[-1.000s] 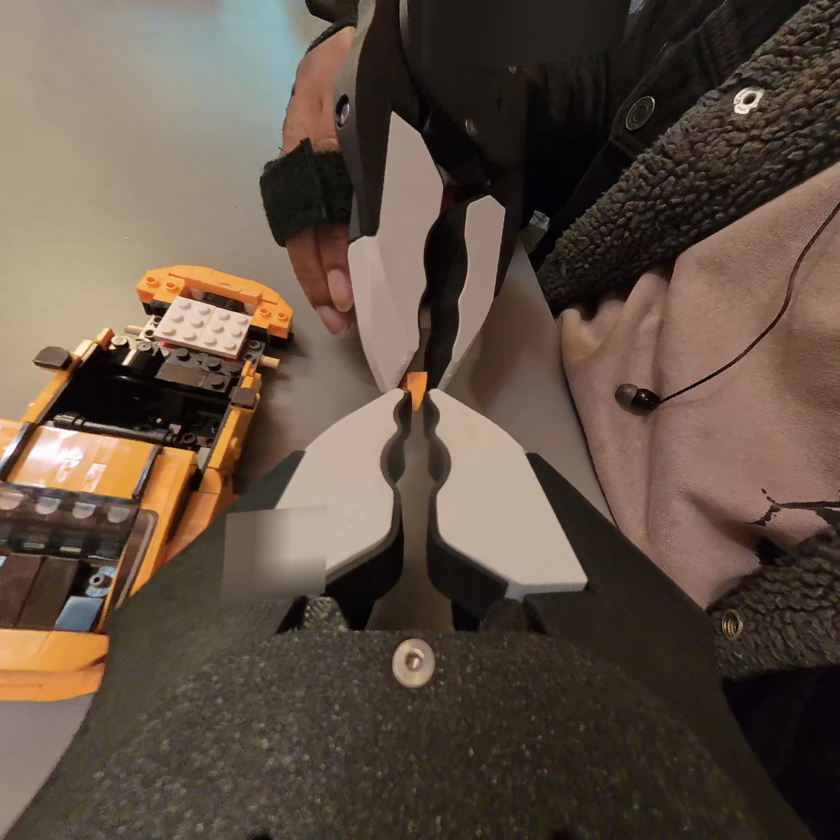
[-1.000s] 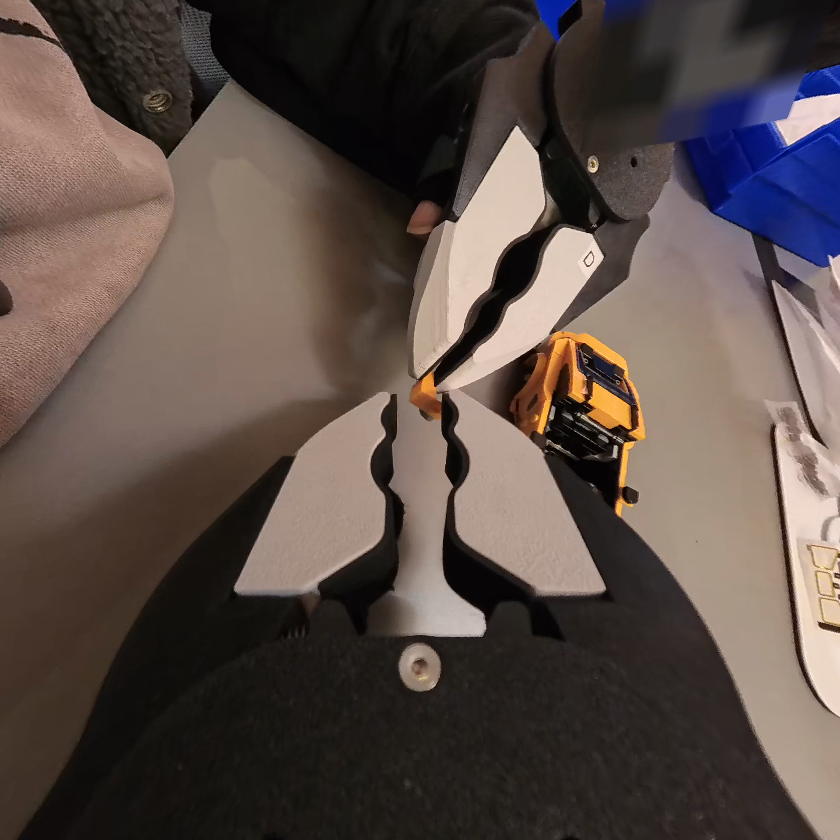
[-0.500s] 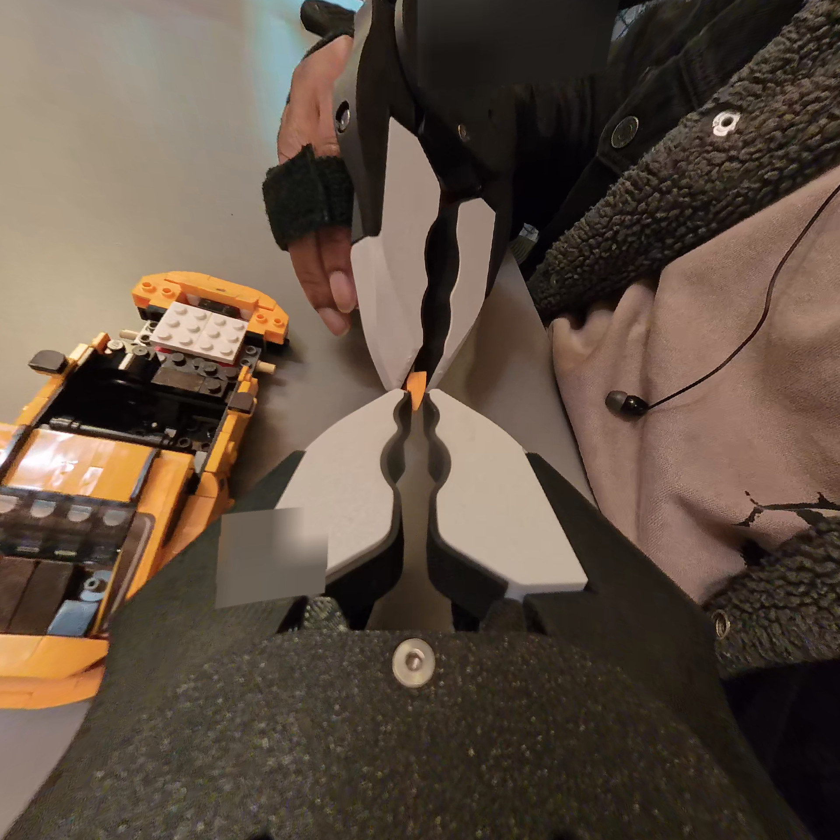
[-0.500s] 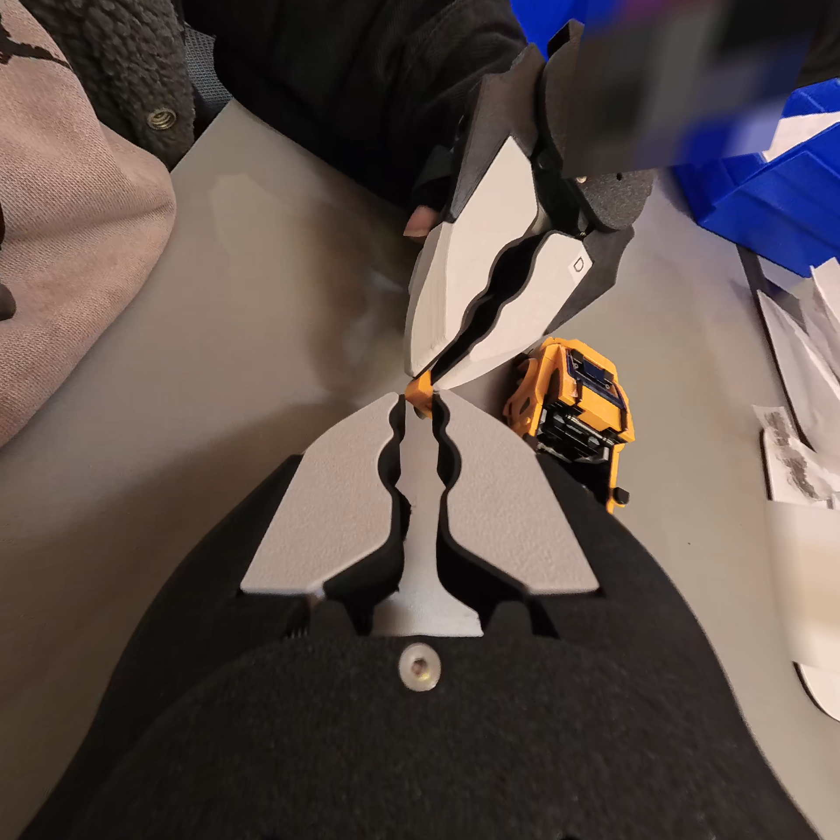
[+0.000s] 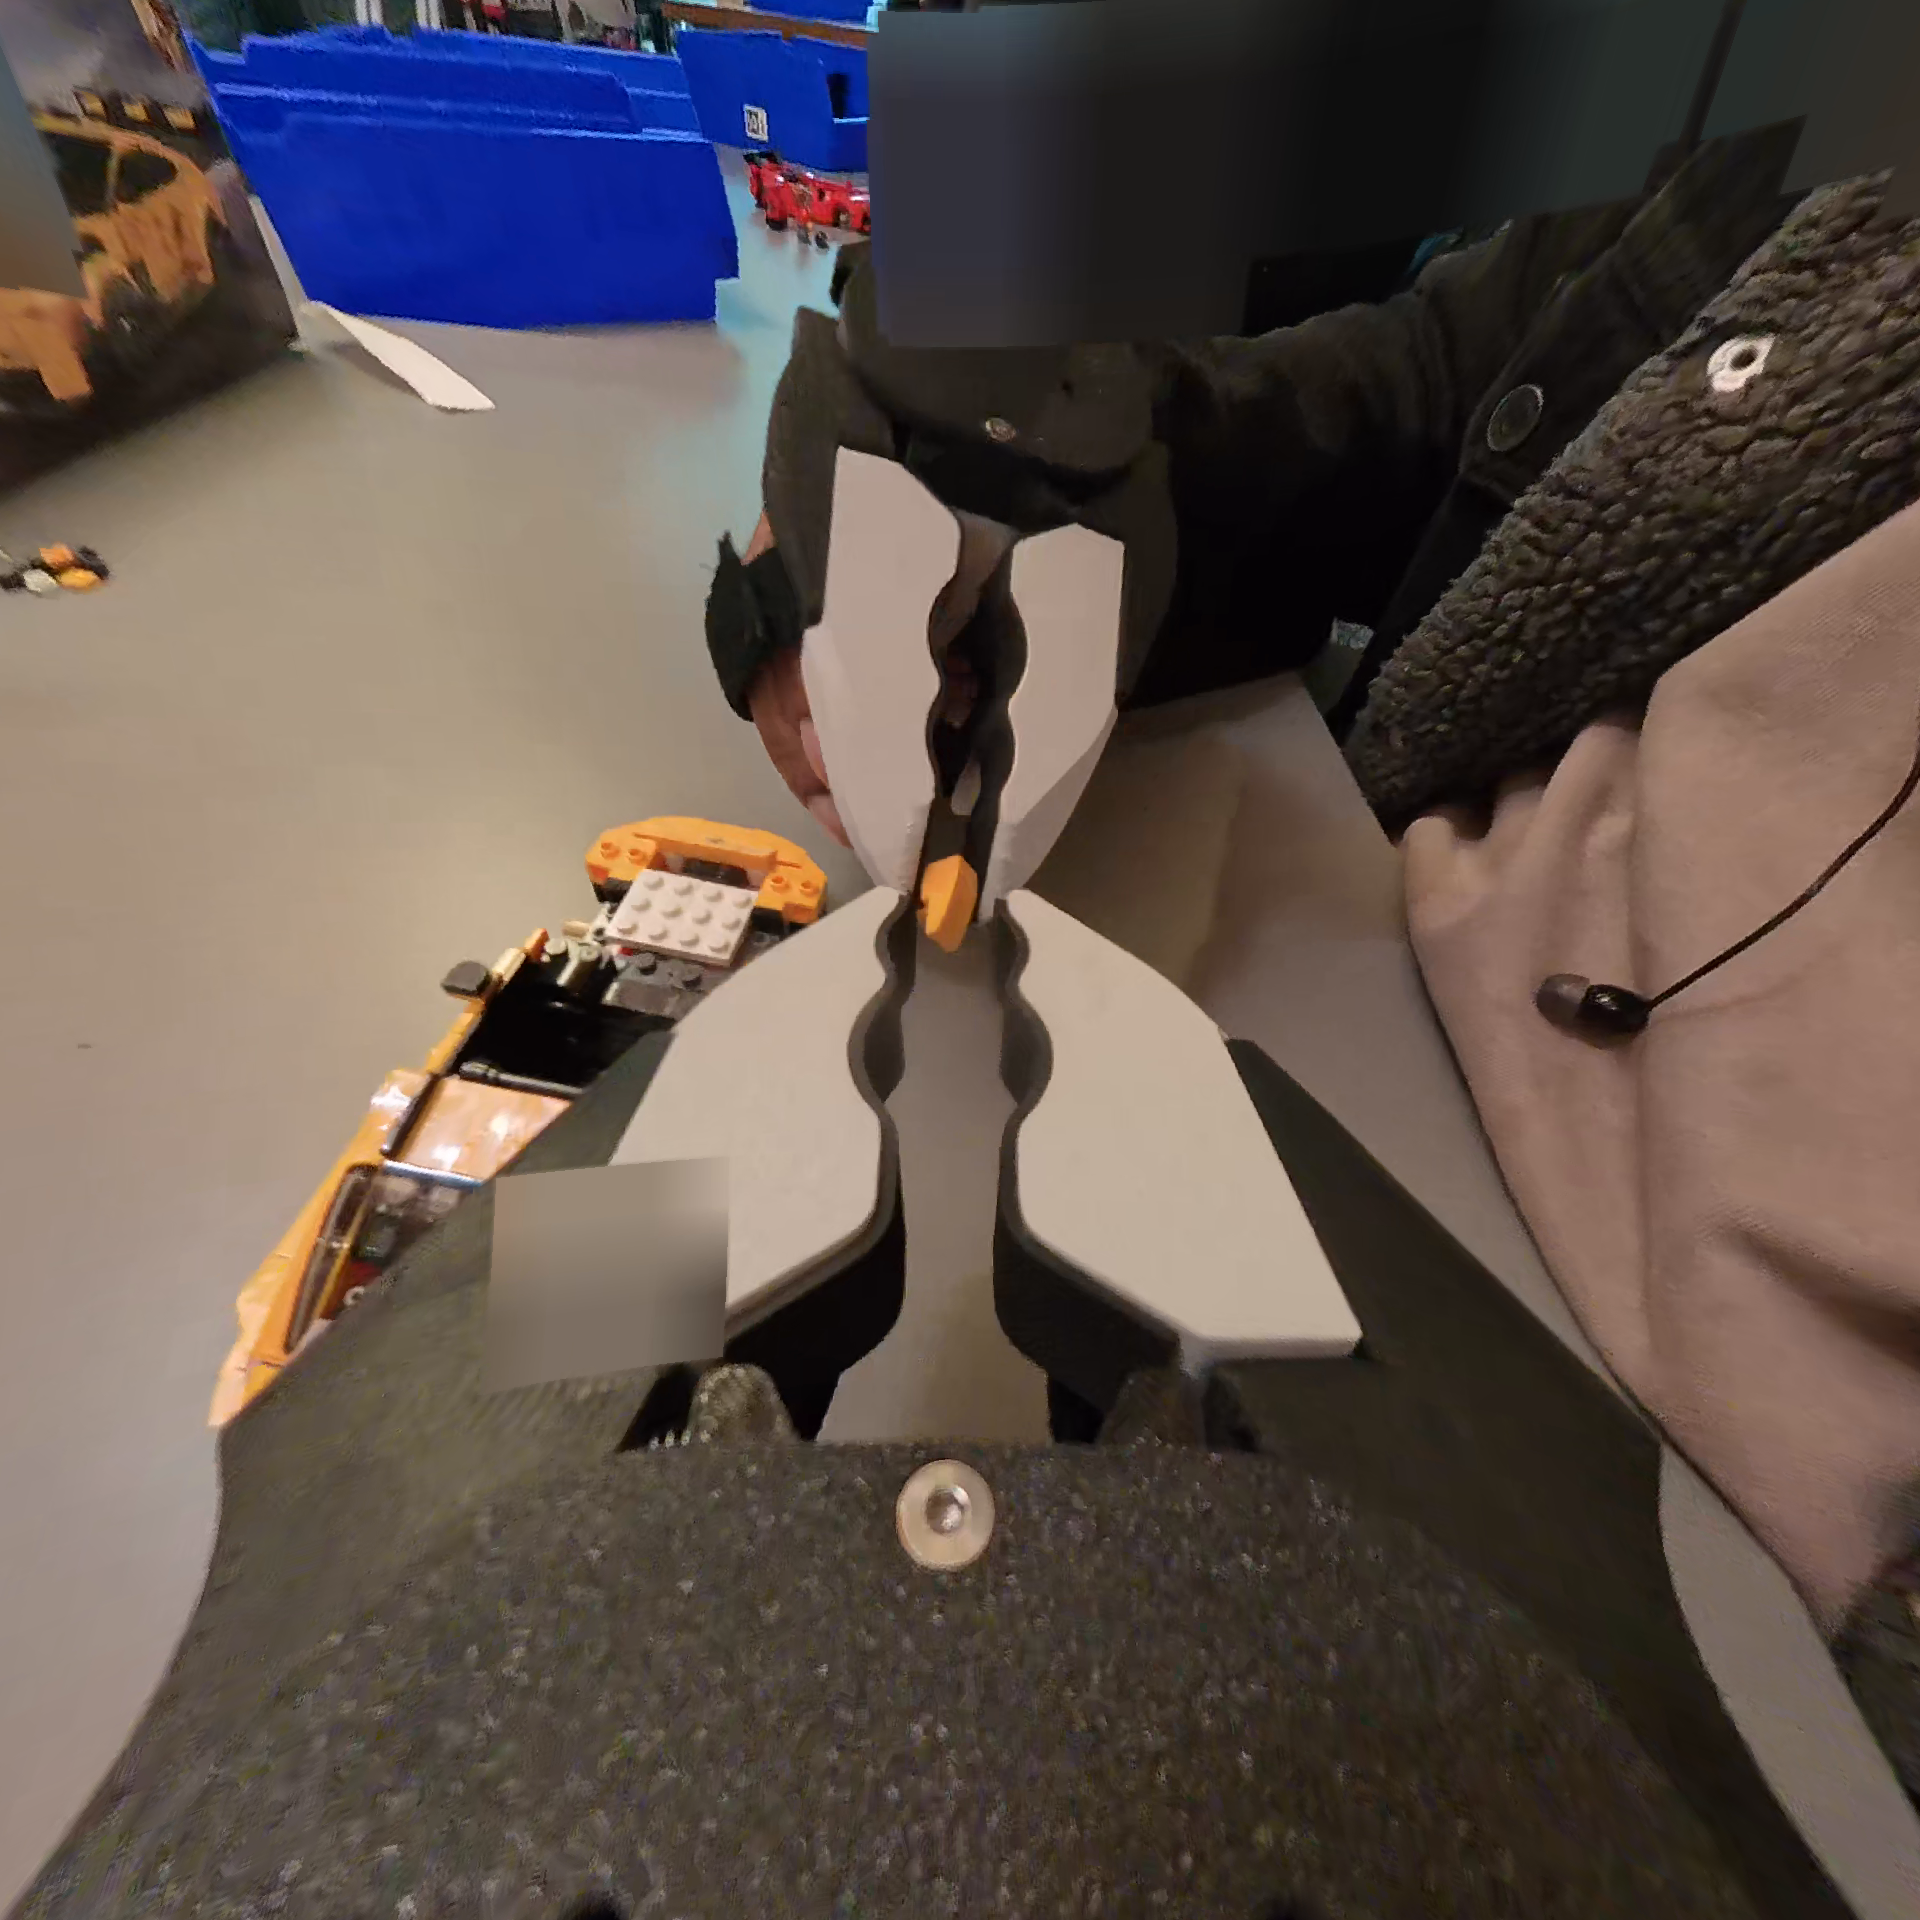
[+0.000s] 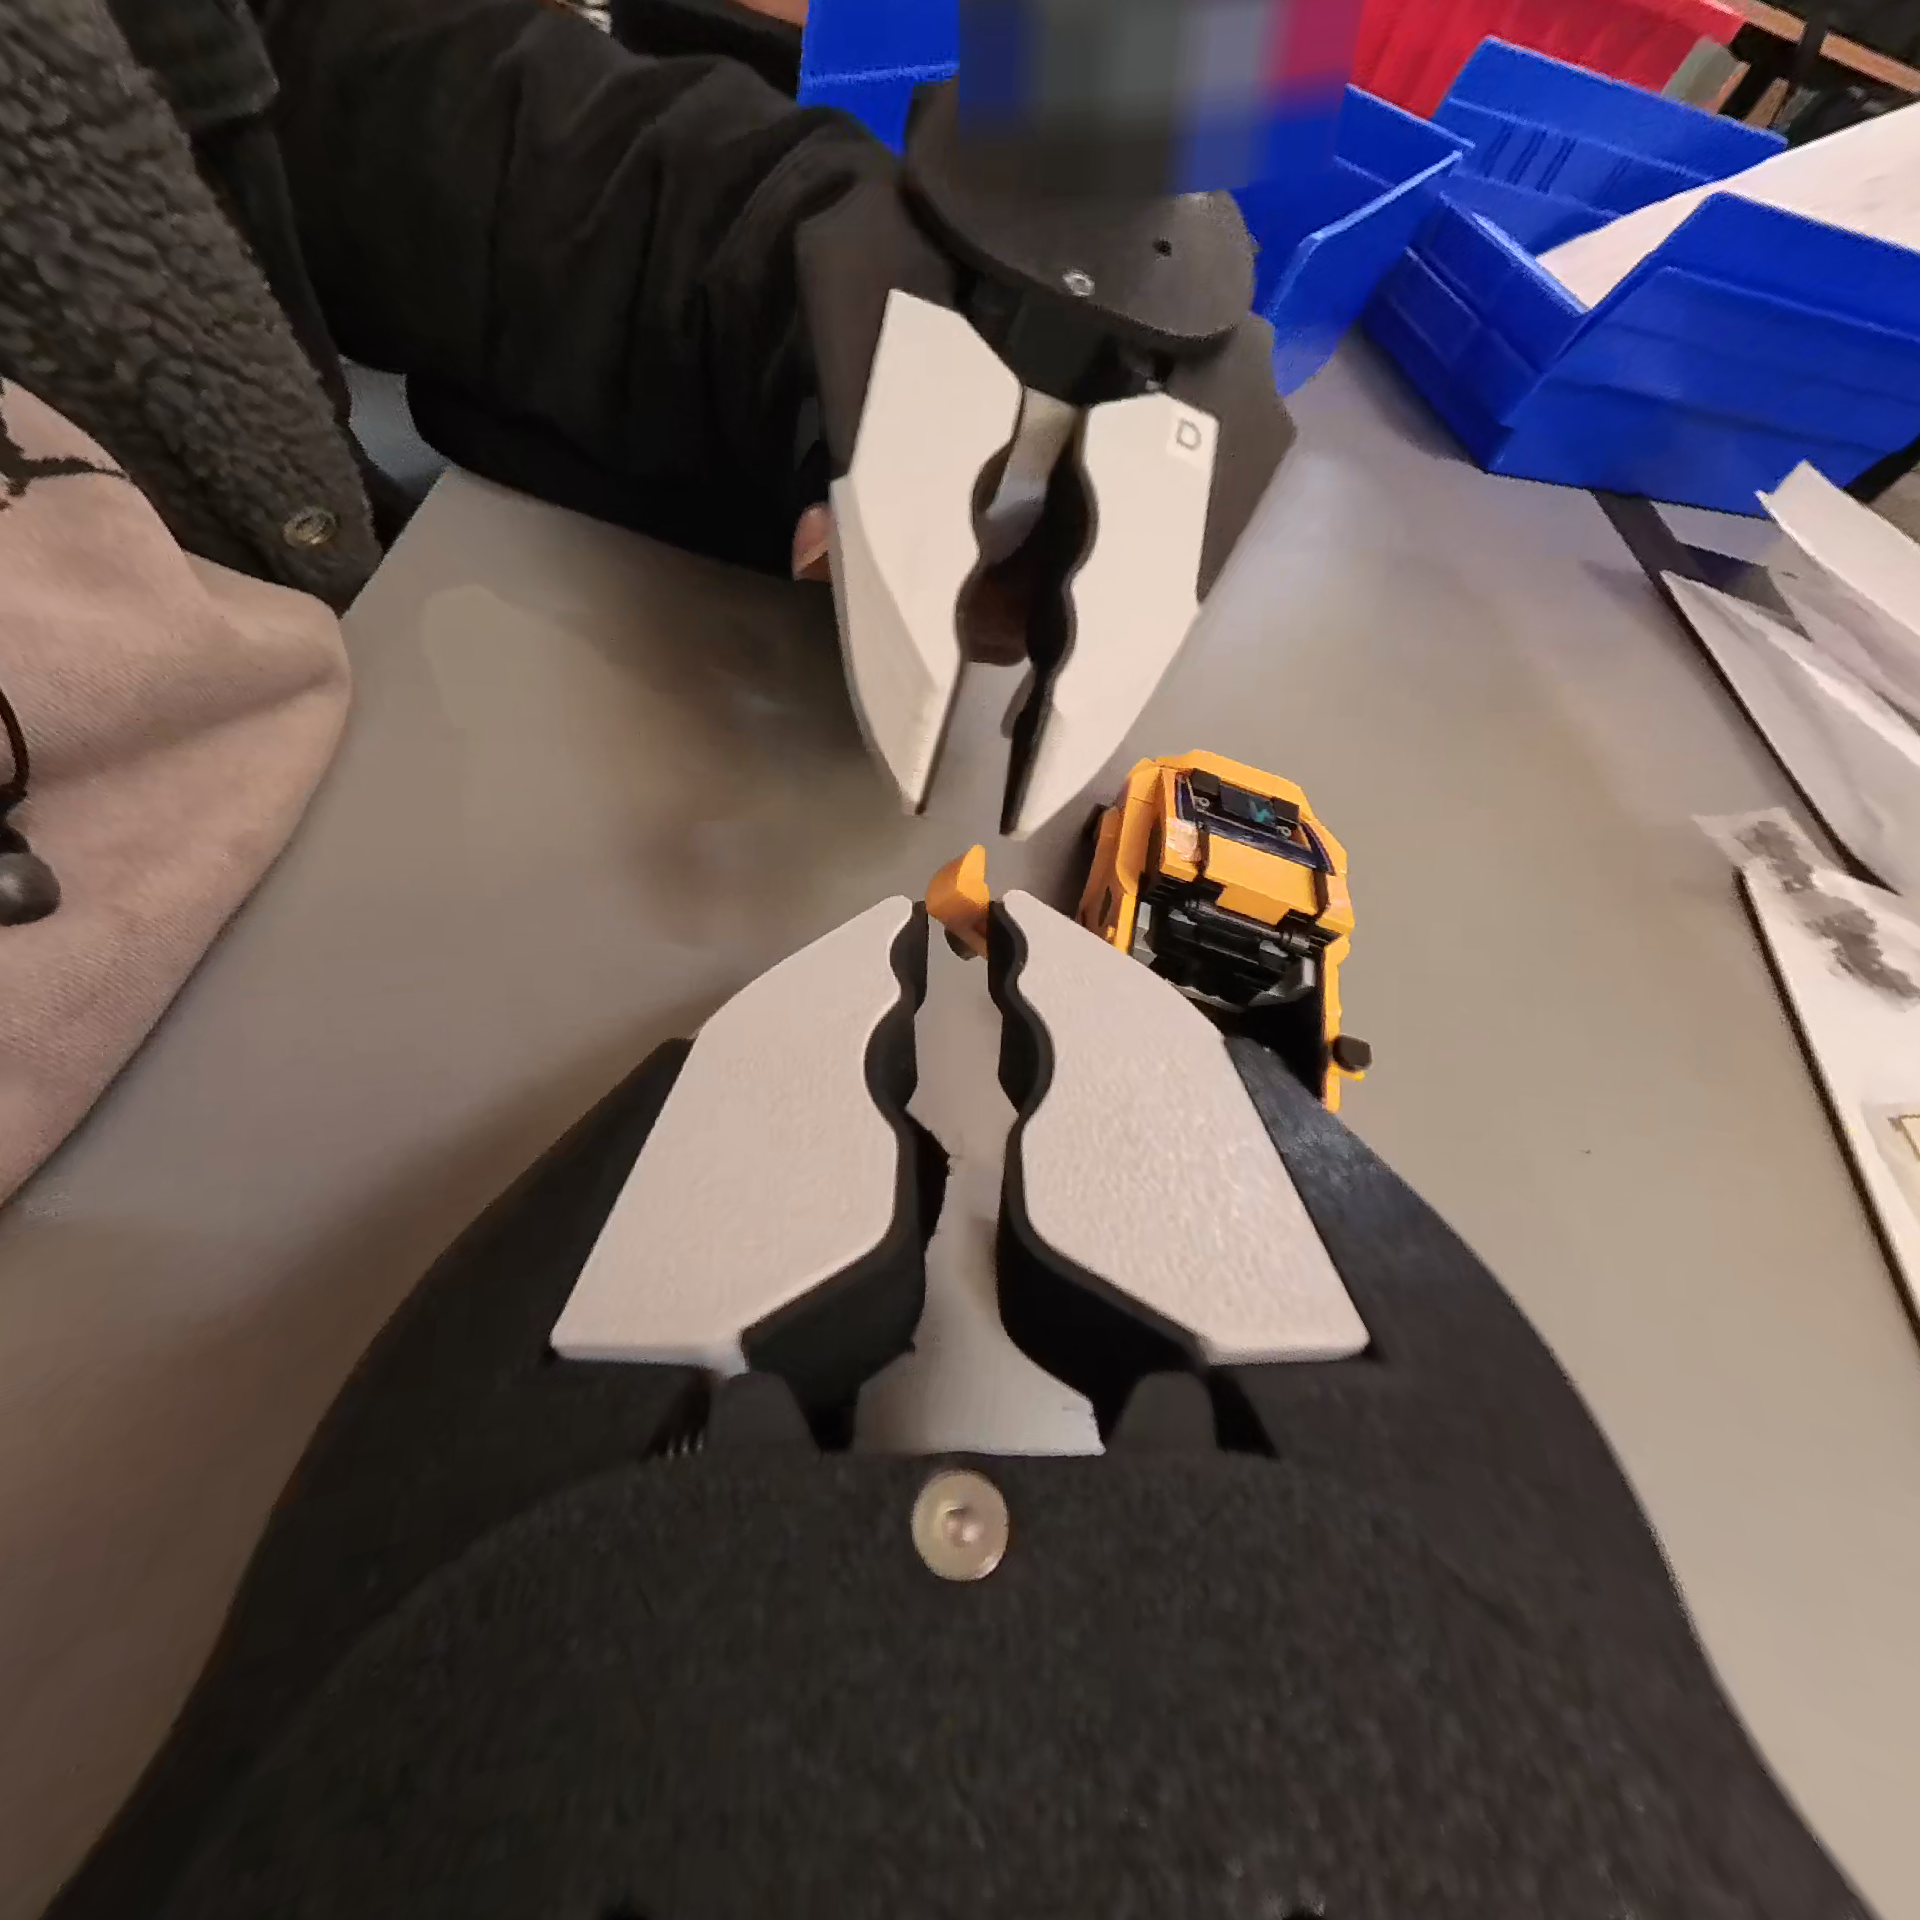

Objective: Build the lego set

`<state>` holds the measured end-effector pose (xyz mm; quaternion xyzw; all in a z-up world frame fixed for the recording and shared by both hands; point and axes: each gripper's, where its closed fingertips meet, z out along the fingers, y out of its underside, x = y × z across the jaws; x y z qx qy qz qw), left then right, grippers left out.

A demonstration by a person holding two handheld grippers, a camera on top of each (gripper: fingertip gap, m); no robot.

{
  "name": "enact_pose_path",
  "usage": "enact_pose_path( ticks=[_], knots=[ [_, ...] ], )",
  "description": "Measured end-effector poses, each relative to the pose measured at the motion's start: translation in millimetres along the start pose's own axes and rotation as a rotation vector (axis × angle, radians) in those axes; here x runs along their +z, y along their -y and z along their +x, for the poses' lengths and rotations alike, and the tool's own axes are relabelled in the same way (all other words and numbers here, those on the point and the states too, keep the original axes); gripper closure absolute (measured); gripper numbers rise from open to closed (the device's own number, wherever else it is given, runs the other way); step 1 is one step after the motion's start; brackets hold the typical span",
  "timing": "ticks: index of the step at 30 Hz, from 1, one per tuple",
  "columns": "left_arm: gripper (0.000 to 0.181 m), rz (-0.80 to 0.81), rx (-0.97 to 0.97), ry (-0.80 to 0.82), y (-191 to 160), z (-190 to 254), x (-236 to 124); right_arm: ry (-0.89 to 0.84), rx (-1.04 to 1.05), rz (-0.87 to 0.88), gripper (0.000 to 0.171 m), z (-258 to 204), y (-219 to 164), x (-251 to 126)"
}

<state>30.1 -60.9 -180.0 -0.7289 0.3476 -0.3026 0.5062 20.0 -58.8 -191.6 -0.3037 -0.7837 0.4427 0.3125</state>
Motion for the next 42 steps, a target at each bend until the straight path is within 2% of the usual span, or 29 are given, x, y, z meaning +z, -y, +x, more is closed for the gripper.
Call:
enact_pose_path(
  ticks=[8, 15, 22, 32, 42],
  knots=[
    [0.168, -0.084, 0.291, 0.183, -1.1, -6.6, 3.7, 0.037, 0.161, 0.042, 0.161, 4.6, 3.7, -4.1],
    [0.173, -0.126, 0.387, 0.244, -2.3, -8.1, 6.2, 0.065, 0.205, 0.058, 0.161, 2.2, 5.7, -4.1],
    [0.173, -0.120, 0.358, 0.231, -0.5, -6.9, 5.0, 0.081, 0.232, 0.078, 0.161, 1.1, 8.1, -5.1],
    [0.173, -0.117, 0.153, 0.135, -7.4, -6.1, 2.6, 0.060, 0.183, 0.059, 0.157, -0.5, 5.3, -3.4],
    [0.173, -0.098, 0.085, 0.080, -8.0, -1.8, 4.3, 0.061, 0.162, 0.056, 0.162, -2.9, 6.0, -3.2]
  ],
)
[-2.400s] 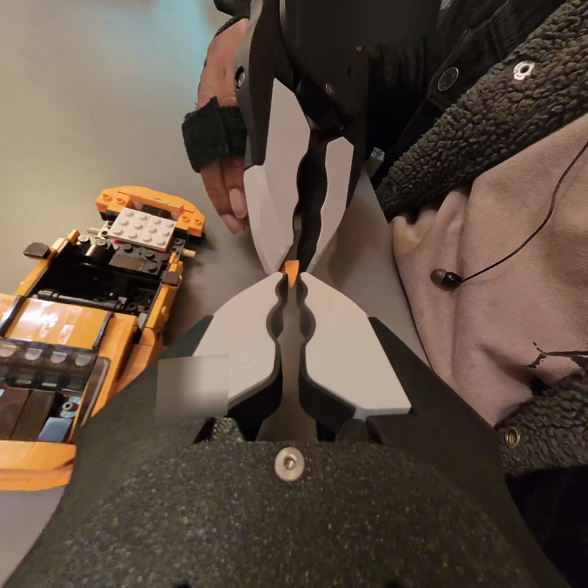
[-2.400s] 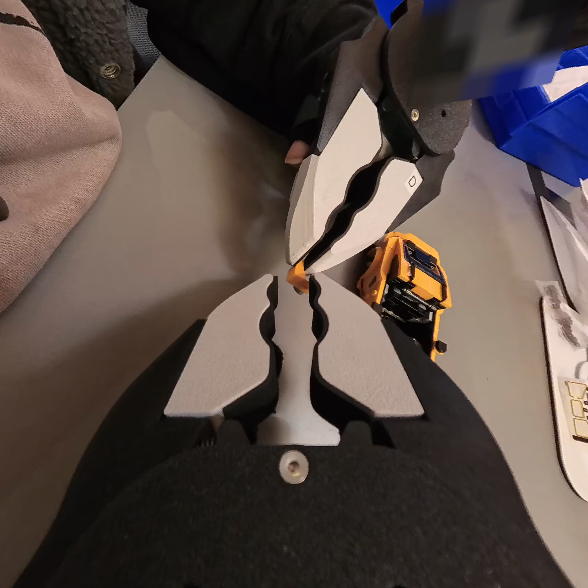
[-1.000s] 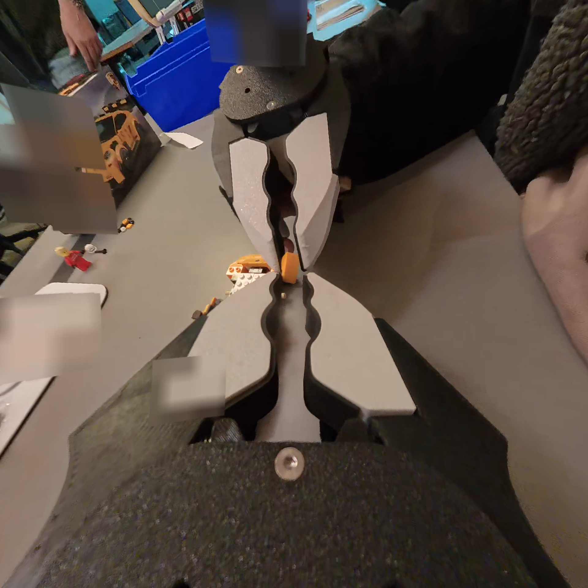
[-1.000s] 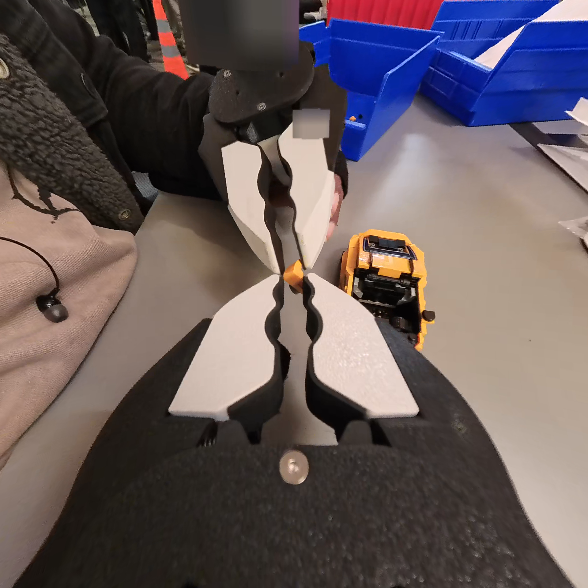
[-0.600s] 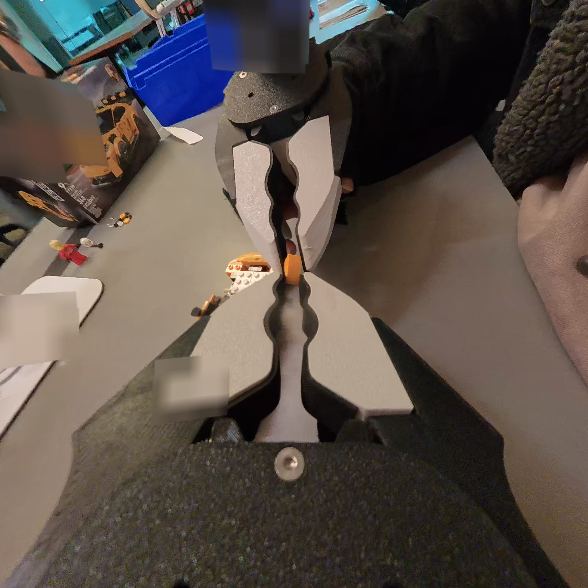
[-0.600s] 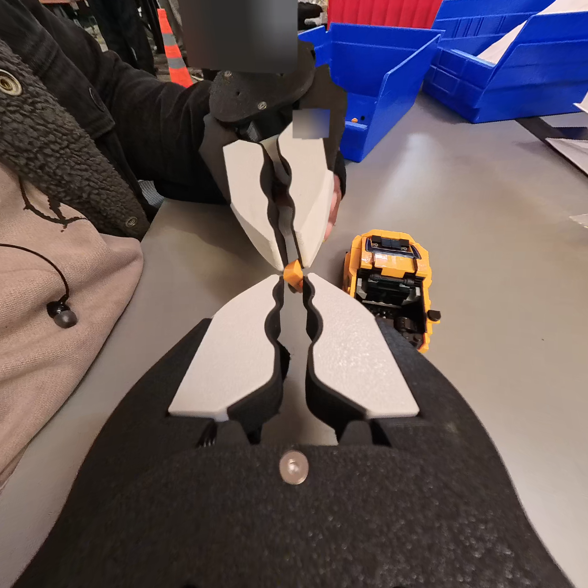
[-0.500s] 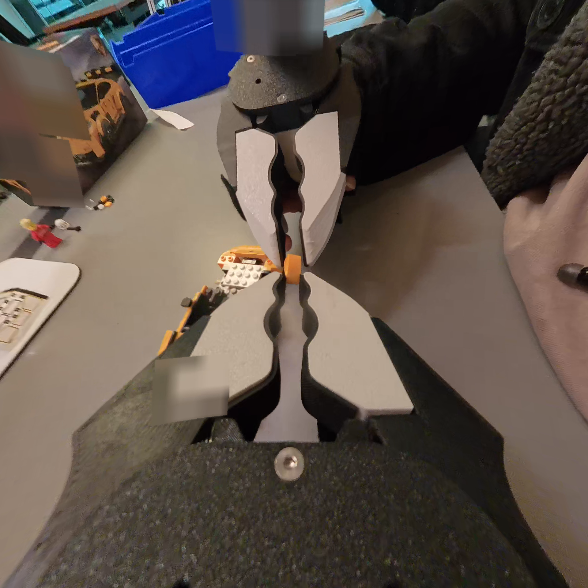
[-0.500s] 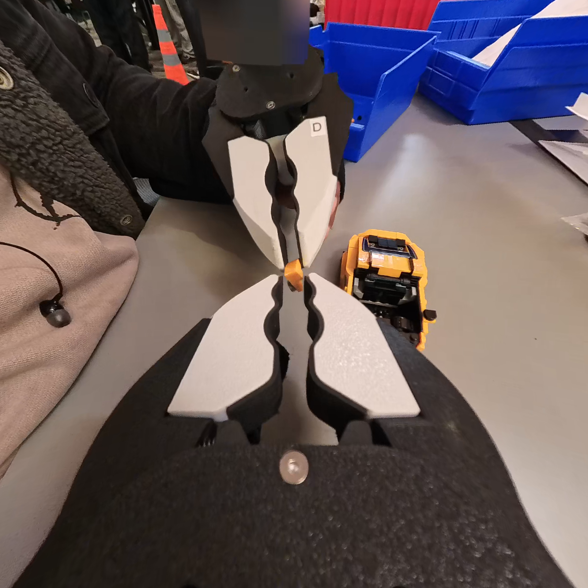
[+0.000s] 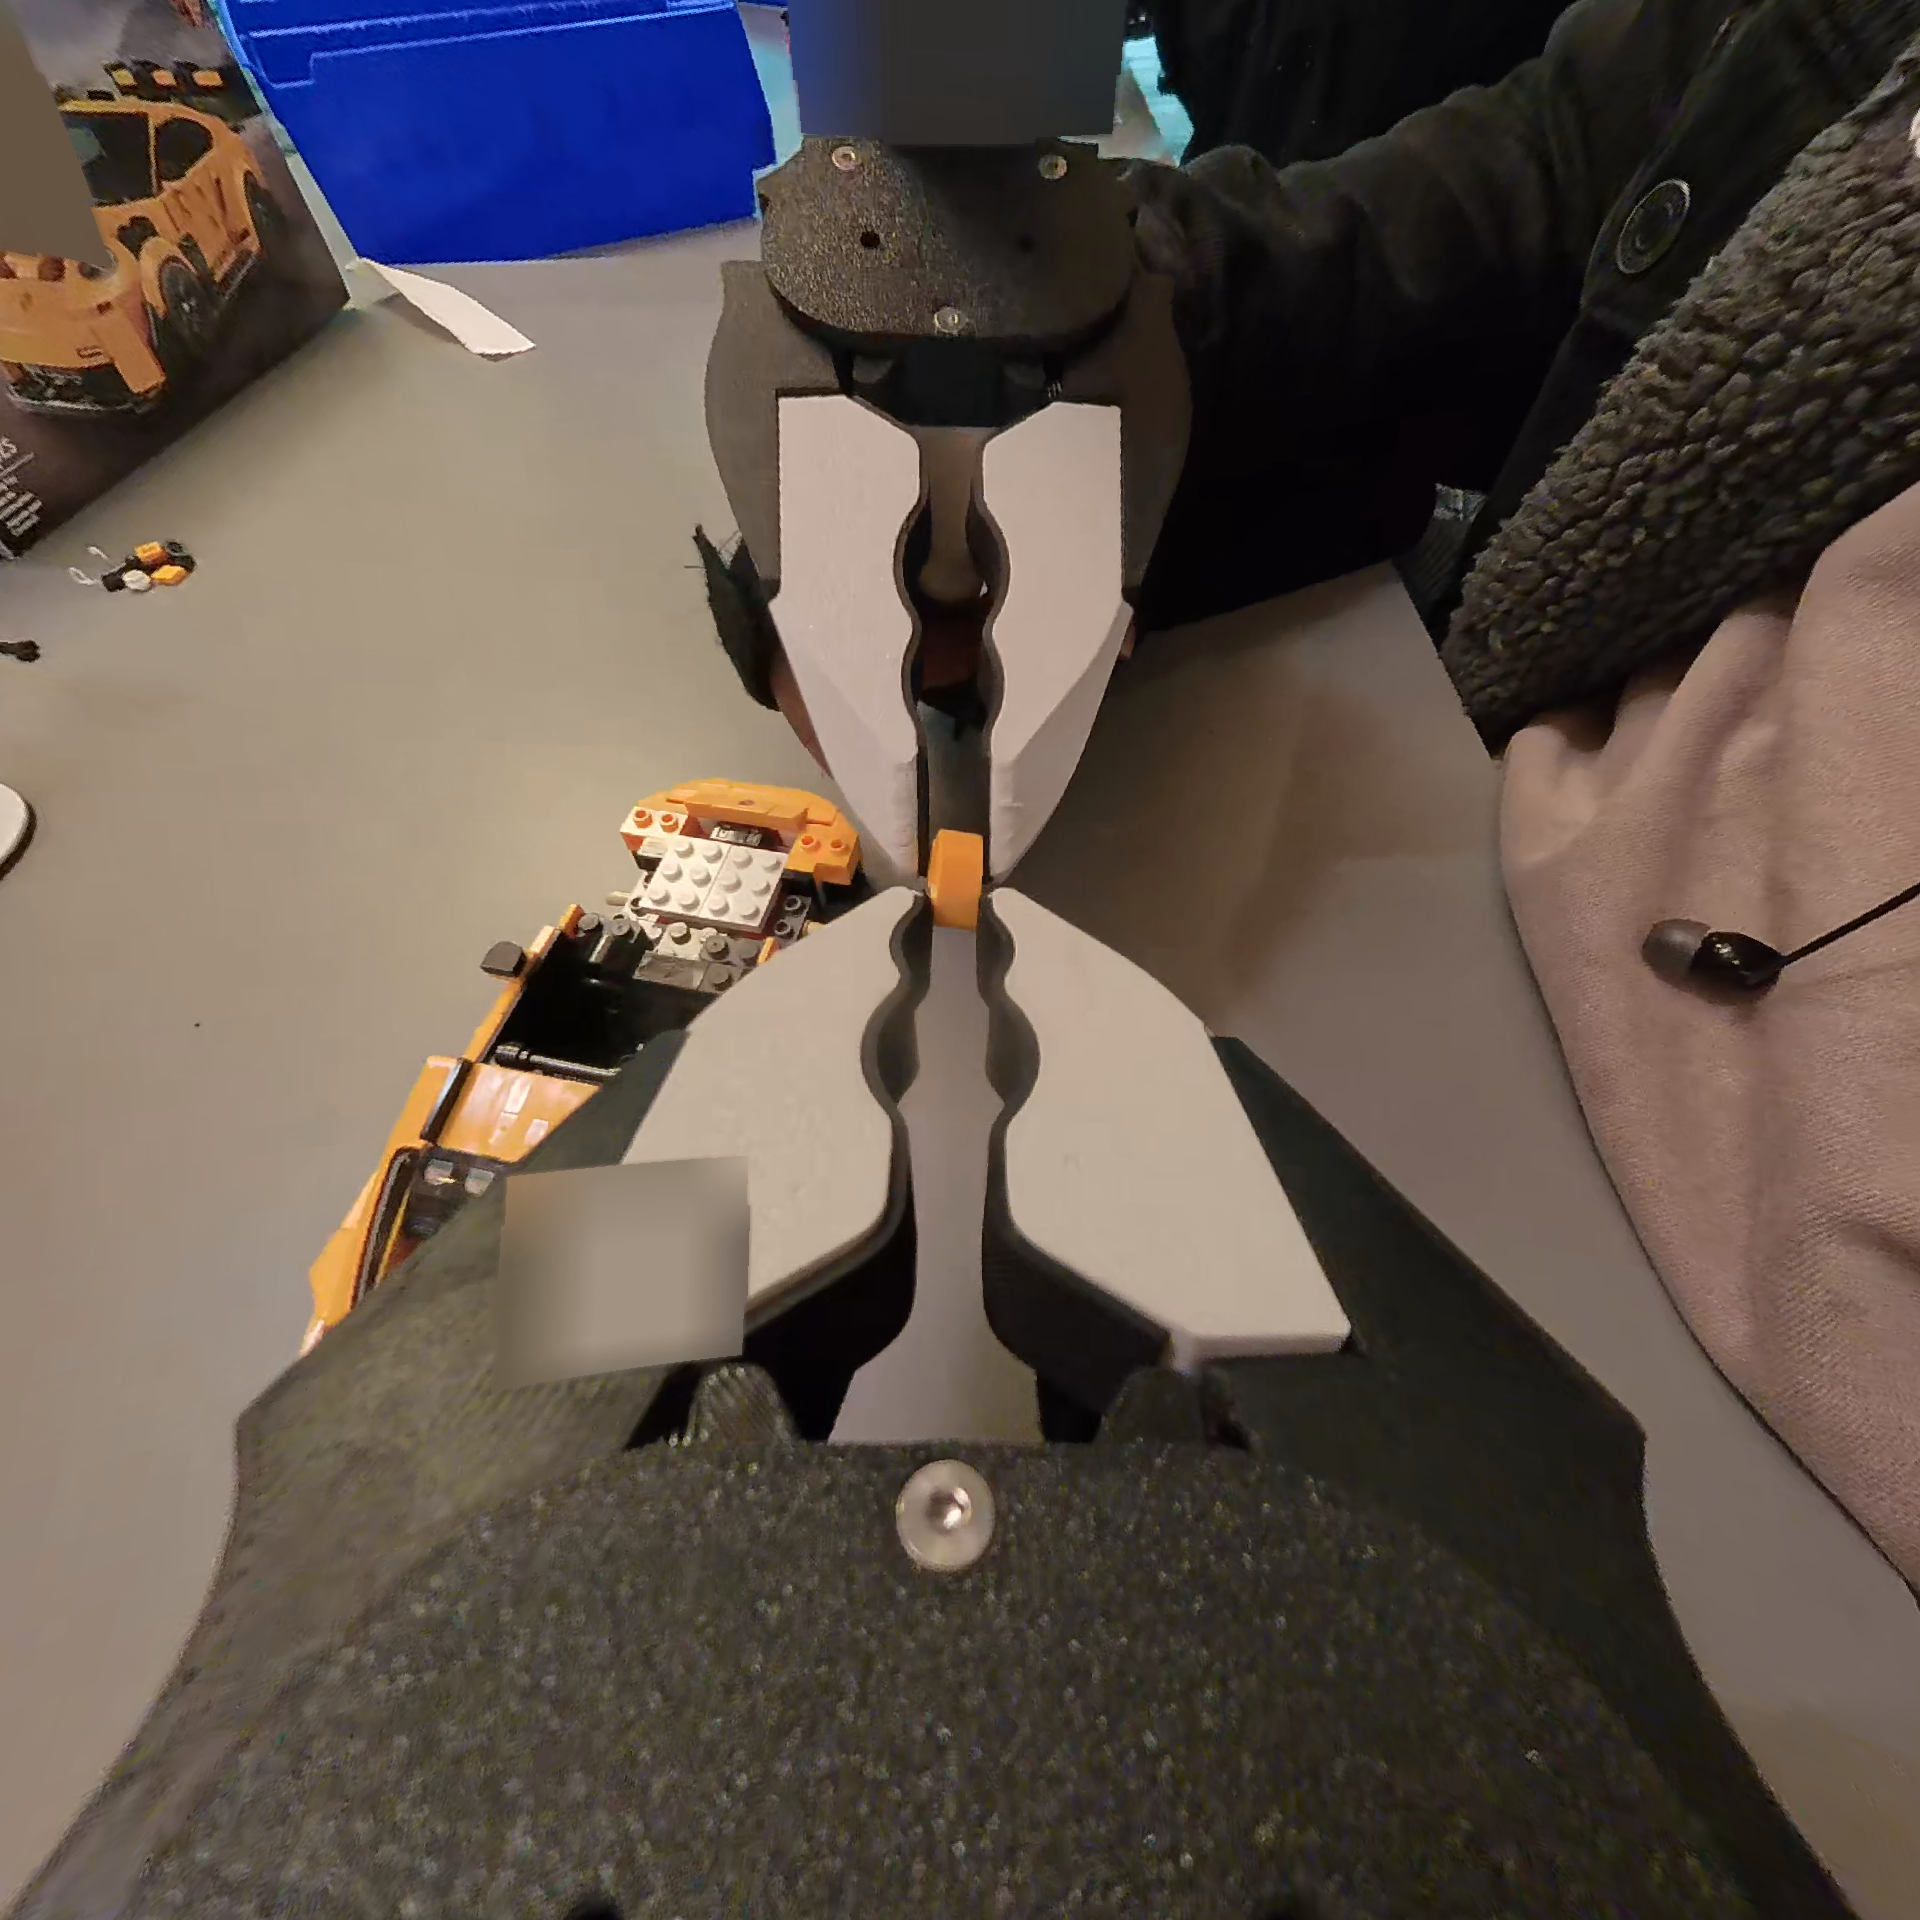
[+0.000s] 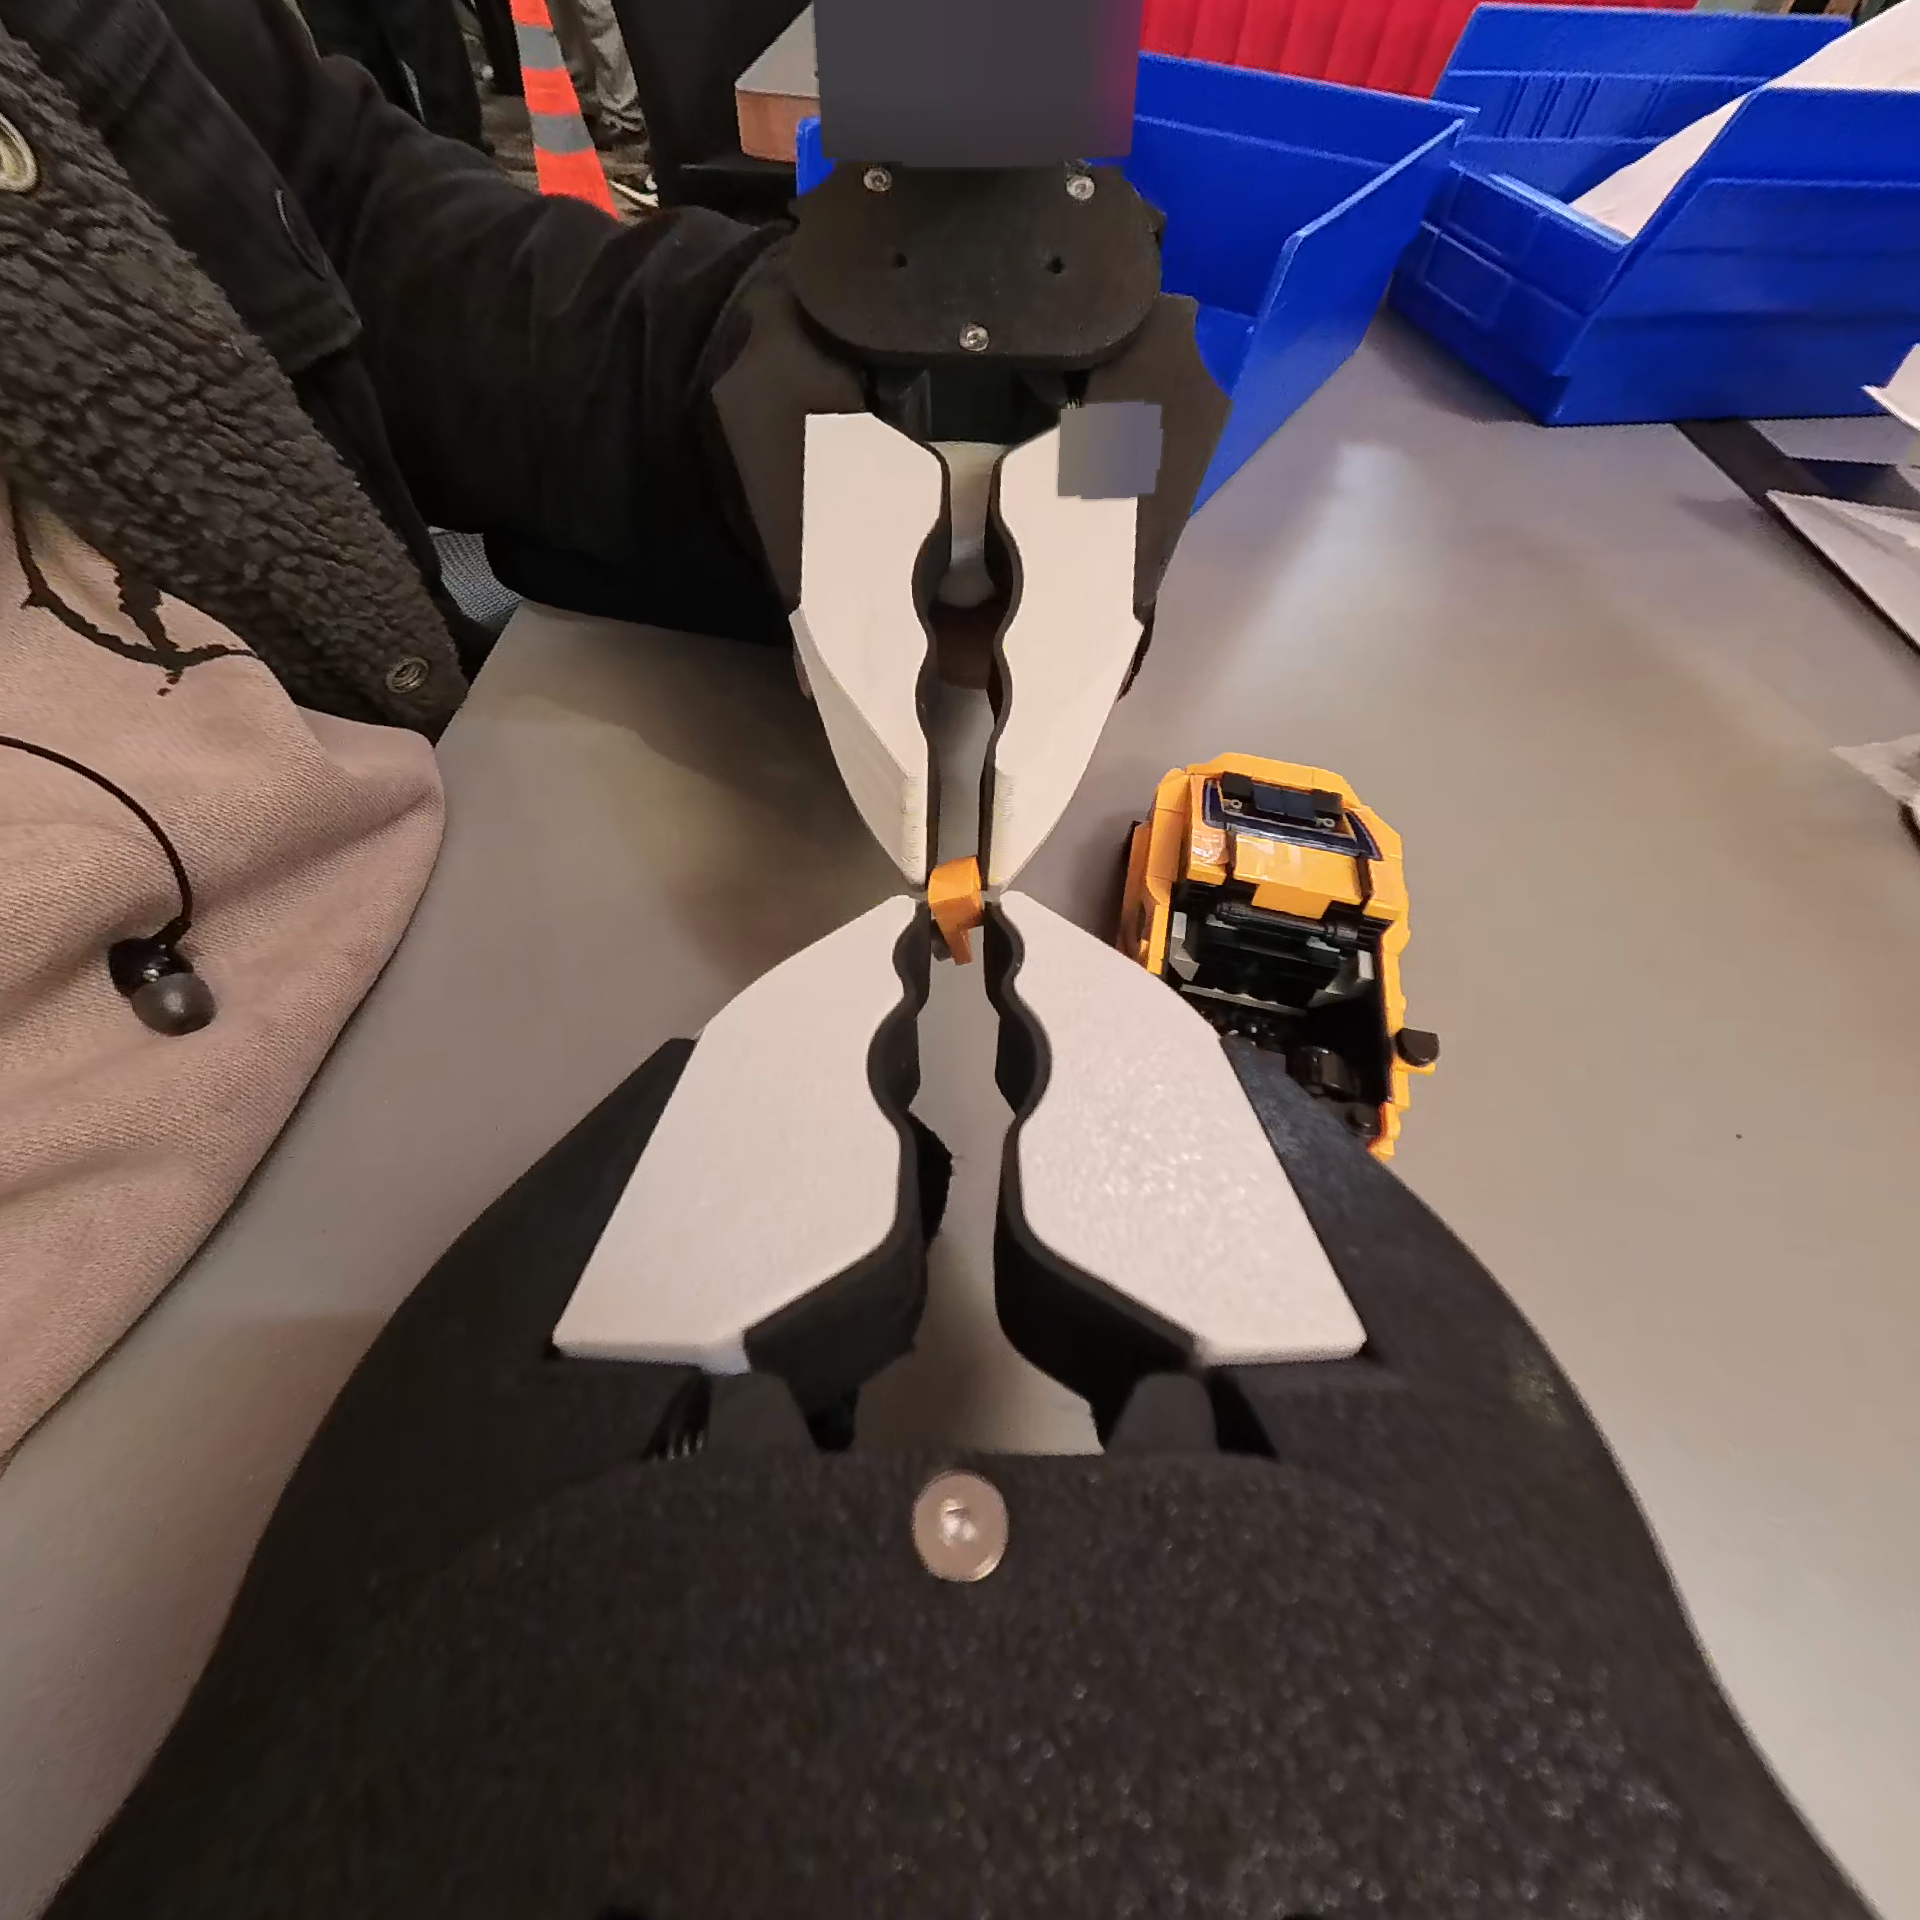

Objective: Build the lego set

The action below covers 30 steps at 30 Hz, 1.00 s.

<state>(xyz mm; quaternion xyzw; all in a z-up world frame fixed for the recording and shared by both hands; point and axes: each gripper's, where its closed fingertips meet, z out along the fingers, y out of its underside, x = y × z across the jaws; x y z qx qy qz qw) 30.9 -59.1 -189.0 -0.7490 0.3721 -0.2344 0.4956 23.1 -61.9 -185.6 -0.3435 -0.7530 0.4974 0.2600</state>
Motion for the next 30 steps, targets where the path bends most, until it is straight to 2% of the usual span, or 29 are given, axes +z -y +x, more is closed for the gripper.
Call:
enact_pose_path(
  ticks=[30],
  knots=[
    [0.173, 0.006, -0.011, 0.027, -2.2, -5.7, 0.6, -0.020, 0.034, -0.024, 0.162, 5.5, -4.6, 0.6]
  ],
)
